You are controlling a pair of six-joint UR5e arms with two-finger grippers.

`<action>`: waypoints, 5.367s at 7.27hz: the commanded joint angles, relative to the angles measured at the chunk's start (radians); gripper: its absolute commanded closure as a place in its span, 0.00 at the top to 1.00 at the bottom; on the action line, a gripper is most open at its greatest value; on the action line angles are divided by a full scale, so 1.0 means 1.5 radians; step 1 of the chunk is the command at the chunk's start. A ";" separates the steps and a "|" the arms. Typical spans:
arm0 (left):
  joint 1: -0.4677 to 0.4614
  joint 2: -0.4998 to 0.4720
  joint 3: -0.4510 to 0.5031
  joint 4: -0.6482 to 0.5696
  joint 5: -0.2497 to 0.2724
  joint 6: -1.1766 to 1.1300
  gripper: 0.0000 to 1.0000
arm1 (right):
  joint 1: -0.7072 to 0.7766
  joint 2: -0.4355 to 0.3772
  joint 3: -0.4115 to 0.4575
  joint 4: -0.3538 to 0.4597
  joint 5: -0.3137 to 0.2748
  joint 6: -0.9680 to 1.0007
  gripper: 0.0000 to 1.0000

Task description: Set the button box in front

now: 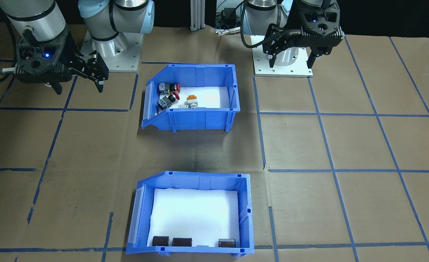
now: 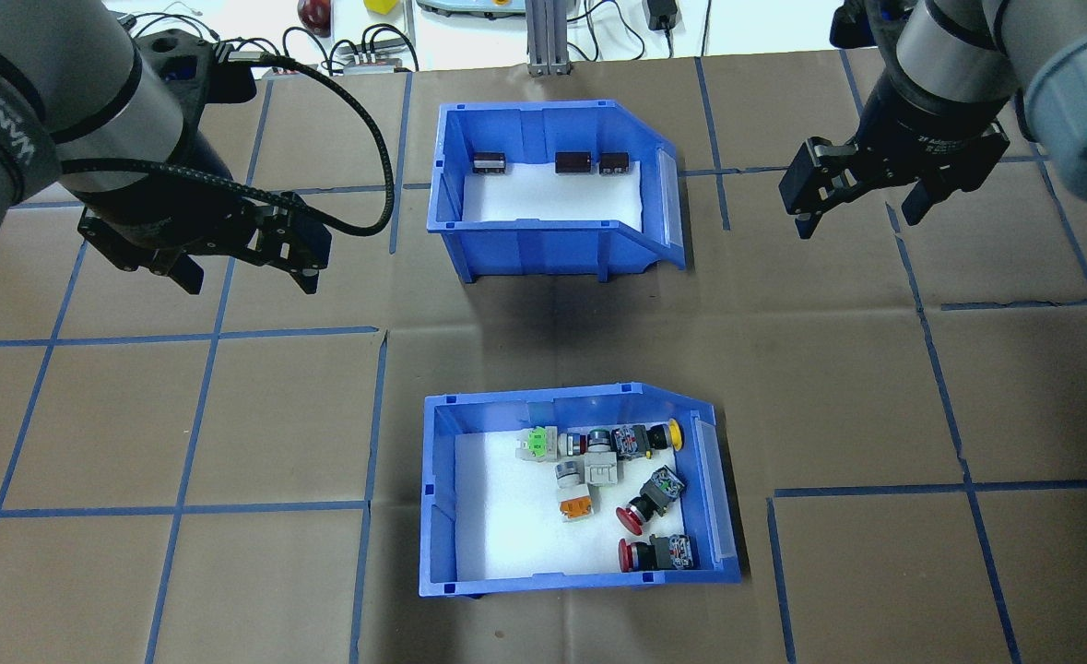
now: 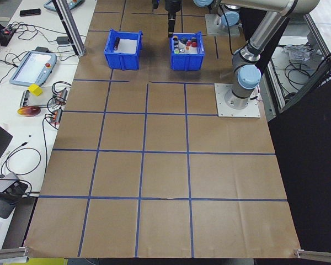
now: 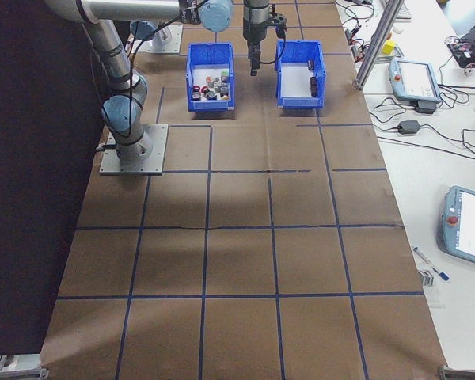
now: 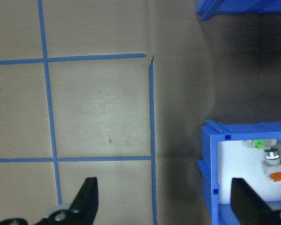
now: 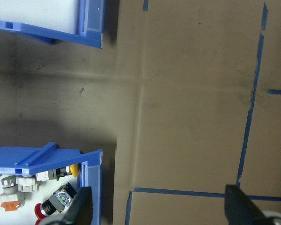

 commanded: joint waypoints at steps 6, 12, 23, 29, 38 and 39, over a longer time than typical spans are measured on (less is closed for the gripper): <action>0.000 -0.006 0.000 0.024 -0.007 -0.073 0.99 | 0.069 0.193 -0.162 -0.040 0.000 -0.305 1.00; -0.004 0.041 -0.085 0.015 -0.005 -0.341 0.99 | 0.196 0.298 -0.275 -0.052 -0.006 -0.469 1.00; -0.392 0.036 -0.394 0.372 -0.064 -1.353 0.99 | 0.323 0.456 -0.274 -0.142 -0.008 -0.568 1.00; -0.419 0.025 -0.446 0.395 -0.067 -1.459 0.99 | 0.321 0.462 -0.272 -0.166 -0.069 -0.595 0.16; -0.424 -0.030 -0.442 0.506 -0.054 -1.466 0.00 | 0.065 0.282 -0.176 -0.165 -0.106 -0.900 0.08; -0.421 -0.022 -0.440 0.505 -0.049 -1.465 0.00 | 0.011 0.250 -0.133 -0.175 -0.105 -0.960 0.08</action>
